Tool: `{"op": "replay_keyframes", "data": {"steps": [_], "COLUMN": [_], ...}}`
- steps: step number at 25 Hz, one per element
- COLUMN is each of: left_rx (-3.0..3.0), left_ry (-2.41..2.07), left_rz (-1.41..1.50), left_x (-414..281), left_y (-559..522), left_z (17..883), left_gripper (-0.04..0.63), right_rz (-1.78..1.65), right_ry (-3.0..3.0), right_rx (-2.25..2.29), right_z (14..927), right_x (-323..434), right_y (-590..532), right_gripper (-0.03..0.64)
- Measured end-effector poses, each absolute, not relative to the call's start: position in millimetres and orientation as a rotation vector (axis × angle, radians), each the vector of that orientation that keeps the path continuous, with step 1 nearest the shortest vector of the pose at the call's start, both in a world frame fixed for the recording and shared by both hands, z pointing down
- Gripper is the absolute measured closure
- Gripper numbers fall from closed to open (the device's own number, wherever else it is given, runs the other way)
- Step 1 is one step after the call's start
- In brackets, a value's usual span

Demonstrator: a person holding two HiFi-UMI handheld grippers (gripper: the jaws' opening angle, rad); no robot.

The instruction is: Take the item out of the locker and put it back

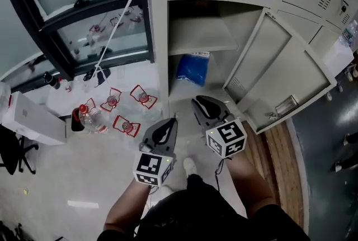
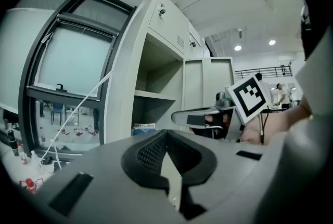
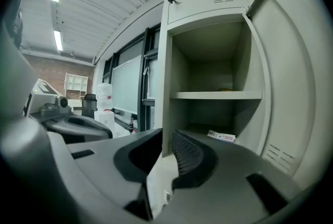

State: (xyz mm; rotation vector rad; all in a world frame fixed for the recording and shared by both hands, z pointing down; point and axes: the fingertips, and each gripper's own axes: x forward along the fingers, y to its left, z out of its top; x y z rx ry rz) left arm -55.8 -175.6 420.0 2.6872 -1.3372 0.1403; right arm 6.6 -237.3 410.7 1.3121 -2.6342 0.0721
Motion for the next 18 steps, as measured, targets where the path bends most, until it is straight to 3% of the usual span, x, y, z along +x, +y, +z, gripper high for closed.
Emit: {"op": "replay_keyframes", "data": {"steps": [18], "left_rx": [2.63], "left_ry": [-1.378], "left_rz": [0.168], "left_x": [-20], "left_y": [-246], "left_z": [440], "left_gripper": [0.591], "right_rz": [-0.068], "right_ry": [-2.458], "right_rx": [1.122], "right_z": [476], "right_x": [25], "right_y": [-342], "right_gripper": [0.465]}}
